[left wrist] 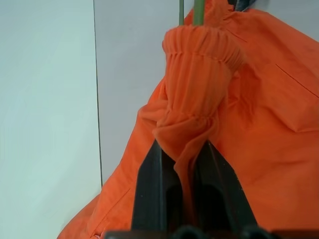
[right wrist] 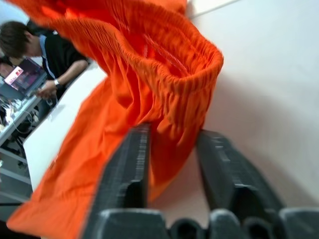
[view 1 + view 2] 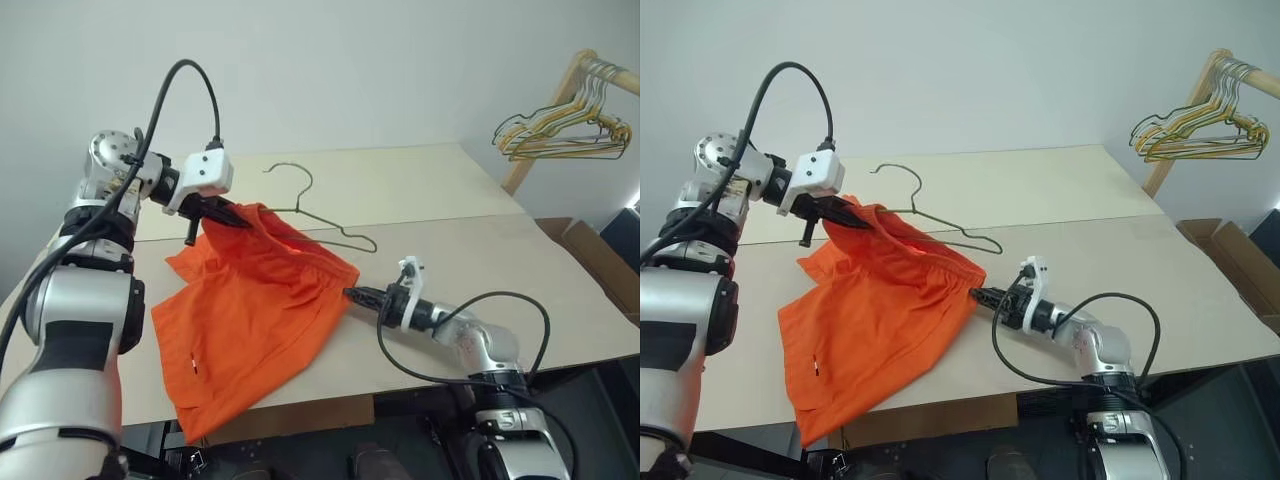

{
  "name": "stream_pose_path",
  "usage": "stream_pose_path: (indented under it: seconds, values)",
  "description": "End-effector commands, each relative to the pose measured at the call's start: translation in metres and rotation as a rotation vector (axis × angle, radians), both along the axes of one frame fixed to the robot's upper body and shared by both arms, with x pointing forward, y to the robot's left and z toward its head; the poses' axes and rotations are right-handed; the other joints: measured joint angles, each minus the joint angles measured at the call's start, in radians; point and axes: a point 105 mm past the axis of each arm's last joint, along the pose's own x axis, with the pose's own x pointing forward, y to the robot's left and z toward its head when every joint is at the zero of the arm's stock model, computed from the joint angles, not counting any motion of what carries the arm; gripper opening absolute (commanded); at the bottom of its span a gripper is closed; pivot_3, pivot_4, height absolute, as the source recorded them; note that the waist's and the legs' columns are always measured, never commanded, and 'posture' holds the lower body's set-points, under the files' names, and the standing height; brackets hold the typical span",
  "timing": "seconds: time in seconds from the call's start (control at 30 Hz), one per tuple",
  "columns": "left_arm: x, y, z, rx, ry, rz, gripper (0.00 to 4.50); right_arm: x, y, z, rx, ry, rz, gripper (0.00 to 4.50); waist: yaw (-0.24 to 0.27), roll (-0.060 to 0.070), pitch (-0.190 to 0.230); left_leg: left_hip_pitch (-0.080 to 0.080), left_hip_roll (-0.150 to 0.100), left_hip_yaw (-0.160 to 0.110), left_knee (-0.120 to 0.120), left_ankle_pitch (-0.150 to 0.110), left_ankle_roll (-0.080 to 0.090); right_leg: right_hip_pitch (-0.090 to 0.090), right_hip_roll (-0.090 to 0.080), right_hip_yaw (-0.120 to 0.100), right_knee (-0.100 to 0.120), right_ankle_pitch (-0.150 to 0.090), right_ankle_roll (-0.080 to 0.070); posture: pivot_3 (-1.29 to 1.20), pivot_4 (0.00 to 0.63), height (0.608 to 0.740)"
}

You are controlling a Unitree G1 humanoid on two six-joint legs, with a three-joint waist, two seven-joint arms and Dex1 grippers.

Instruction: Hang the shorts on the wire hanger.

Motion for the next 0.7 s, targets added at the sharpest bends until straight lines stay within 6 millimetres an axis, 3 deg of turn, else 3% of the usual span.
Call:
stream_pose_path:
  seconds: [0.03,0.23,0.5,0.7]
  values:
    - [0.0,-0.001,0.012,-0.017,-0.042,-0.011,0.0,0.003,0.005,0.011,0.021,-0.036,0.011,0.08,0.0,0.0,0.0,0.0,0.0,0.0,0.0,0.0,0.0,0.0,0.0,0.0,0.0,0.0,0.0,-0.1,0.0,0.74]
    - [-0.002,0.003,0.012,-0.025,-0.047,-0.005,0.0,0.004,0.001,0.005,-0.058,-0.061,0.001,0.03,0.0,0.0,0.0,0.0,0.0,-0.001,0.0,0.0,0.0,0.0,0.0,0.0,0.0,0.0,0.0,-0.1,0.0,0.74]
    - [-0.018,0.021,0.01,-0.01,-0.001,-0.005,0.0,0.021,-0.055,0.016,-0.189,-0.129,-0.05,0.03,-0.001,0.0,0.0,0.0,0.0,-0.001,0.0,0.0,0.0,0.0,0.0,0.0,0.0,0.0,0.0,-0.09,0.0,0.74]
    - [-0.028,0.028,0.004,0.014,0.042,-0.011,0.0,0.028,-0.076,0.025,-0.285,-0.169,-0.009,0.03,0.002,0.0,0.0,-0.001,0.0,-0.001,0.001,0.0,0.0,0.0,0.0,0.0,0.0,0.0,0.0,-0.08,0.0,0.74]
